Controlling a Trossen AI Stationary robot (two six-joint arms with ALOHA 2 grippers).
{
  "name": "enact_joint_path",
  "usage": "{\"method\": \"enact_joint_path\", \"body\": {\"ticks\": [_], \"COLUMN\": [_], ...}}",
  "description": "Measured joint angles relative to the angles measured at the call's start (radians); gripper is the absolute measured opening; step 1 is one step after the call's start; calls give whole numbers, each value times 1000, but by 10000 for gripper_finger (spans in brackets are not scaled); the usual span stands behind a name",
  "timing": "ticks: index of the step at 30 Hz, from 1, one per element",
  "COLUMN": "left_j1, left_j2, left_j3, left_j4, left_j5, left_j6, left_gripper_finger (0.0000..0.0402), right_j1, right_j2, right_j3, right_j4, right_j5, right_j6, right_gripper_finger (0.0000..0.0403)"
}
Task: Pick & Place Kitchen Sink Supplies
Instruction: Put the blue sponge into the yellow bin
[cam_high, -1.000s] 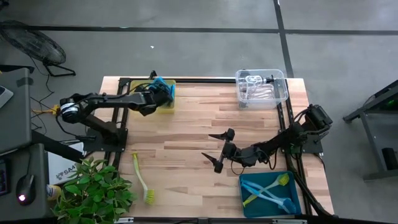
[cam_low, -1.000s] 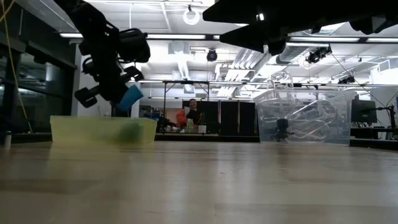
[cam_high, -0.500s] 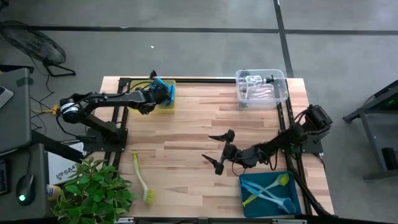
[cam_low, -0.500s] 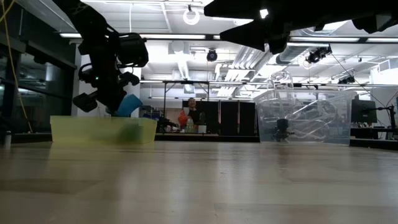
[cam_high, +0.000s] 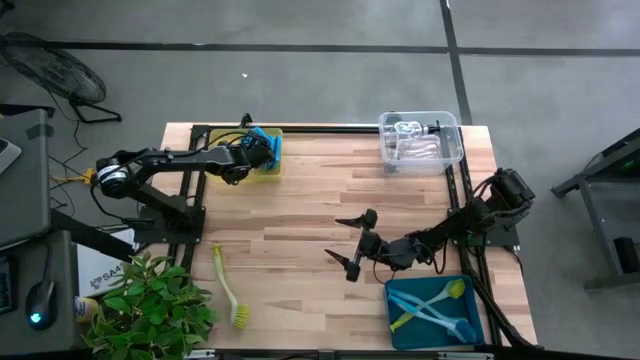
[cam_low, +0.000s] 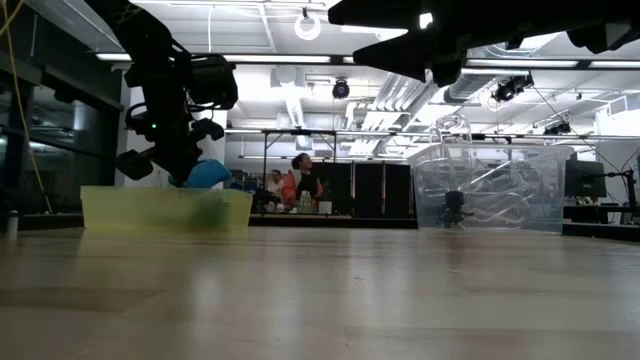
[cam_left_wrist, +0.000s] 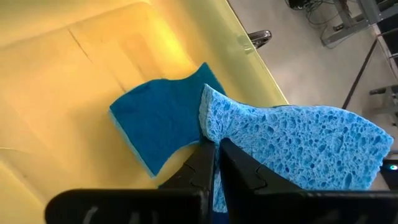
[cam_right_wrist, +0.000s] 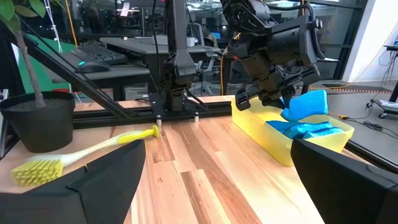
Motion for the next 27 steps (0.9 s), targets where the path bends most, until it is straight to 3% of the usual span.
{"method": "enact_joint_path", "body": {"ticks": [9, 21, 27], "left_j1": [-2, -2, -2], "left_j2": [0, 0, 0], "left_j3": [0, 1, 1], "left_j4": [6, 82, 130], "left_j5": [-18, -23, -43], "left_j6": [-24, 208, 318], "left_gripper_finger": [15, 15, 64], "right_j1": [0, 0, 0], "right_j2": [0, 0, 0], "right_j3": [0, 0, 0], "right_j4": [-1, -8, -8], "right_j5": [-31, -55, -85], "right_j6": [1, 27, 43], "right_gripper_finger": [397, 397, 397]}}
